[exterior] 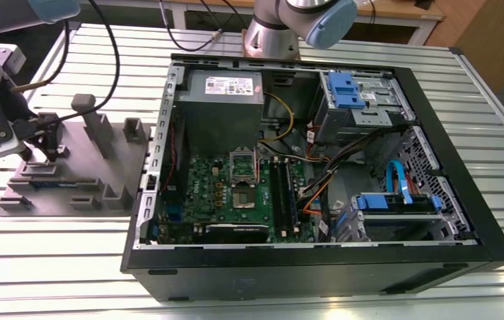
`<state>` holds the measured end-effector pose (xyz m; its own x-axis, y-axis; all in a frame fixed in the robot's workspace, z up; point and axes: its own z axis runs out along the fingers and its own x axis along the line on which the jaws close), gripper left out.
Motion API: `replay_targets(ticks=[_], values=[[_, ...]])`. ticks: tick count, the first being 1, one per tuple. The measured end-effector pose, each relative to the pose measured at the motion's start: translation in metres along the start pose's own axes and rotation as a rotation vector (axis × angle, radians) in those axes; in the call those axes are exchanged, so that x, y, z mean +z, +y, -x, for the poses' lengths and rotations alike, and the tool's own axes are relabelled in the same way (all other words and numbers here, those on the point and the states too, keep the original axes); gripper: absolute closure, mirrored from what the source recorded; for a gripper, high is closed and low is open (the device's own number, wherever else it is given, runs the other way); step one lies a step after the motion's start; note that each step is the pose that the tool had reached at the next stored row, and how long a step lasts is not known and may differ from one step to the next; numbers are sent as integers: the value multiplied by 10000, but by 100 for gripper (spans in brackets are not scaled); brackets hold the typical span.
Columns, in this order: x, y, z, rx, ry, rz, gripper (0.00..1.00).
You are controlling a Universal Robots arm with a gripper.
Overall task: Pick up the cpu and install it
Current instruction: 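Pick up the cpu and move it towards the insertion slot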
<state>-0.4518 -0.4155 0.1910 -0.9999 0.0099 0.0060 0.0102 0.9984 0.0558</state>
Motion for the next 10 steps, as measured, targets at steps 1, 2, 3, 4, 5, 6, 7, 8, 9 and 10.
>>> replay_targets(ticks=[1, 2, 3, 4, 5, 6, 7, 8, 9, 10], values=[[-1, 0, 0, 0, 0, 0, 53], [-3, 0, 0, 0, 0, 0, 53], [-5, 0, 0, 0, 1, 0, 53], [-7, 0, 0, 0, 1, 0, 53], [-8, 1, 0, 0, 0, 0, 53], [-13, 1, 0, 0, 0, 0, 53], [-16, 1, 0, 0, 1, 0, 53], [-17, 1, 0, 0, 0, 0, 53], [-19, 1, 0, 0, 0, 0, 53], [-22, 1, 0, 0, 1, -1, 53]])
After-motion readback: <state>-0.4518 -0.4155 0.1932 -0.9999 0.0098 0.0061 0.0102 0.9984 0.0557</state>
